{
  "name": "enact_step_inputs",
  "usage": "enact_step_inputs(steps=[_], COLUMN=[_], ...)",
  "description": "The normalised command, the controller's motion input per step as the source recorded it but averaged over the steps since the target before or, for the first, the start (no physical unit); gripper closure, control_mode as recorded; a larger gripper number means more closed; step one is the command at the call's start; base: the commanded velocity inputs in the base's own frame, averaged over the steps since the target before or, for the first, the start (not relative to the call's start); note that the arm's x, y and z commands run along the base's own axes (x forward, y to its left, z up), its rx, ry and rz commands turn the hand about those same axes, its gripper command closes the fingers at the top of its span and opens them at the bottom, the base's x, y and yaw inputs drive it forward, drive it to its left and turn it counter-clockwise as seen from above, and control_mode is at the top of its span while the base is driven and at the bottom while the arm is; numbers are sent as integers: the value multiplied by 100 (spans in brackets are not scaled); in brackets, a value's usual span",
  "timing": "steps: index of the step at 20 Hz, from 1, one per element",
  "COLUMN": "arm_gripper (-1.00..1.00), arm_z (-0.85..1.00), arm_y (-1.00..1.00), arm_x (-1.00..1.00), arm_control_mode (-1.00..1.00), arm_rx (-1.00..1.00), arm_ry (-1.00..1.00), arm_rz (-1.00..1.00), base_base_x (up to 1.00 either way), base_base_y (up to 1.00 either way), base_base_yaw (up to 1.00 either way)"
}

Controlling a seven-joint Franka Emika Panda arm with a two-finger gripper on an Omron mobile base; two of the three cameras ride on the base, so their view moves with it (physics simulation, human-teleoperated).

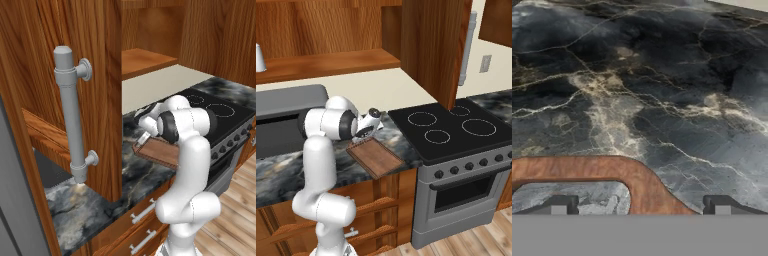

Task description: Move the cutting board and knife to the sink. Then move spray from the cabinet to the counter.

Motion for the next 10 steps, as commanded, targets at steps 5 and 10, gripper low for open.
enact_step_inputs(steps=[5, 10], arm_gripper=[-100, -100], arm_z=[0, -35], arm_y=[-10, -8], arm_x=[-34, -38], arm_control_mode=[-100, -100], arm_rx=[0, -1], arm_ry=[-9, -3], arm_rz=[0, 0], base_base_x=[0, 0], base_base_y=[0, 0], base_base_yaw=[0, 0])
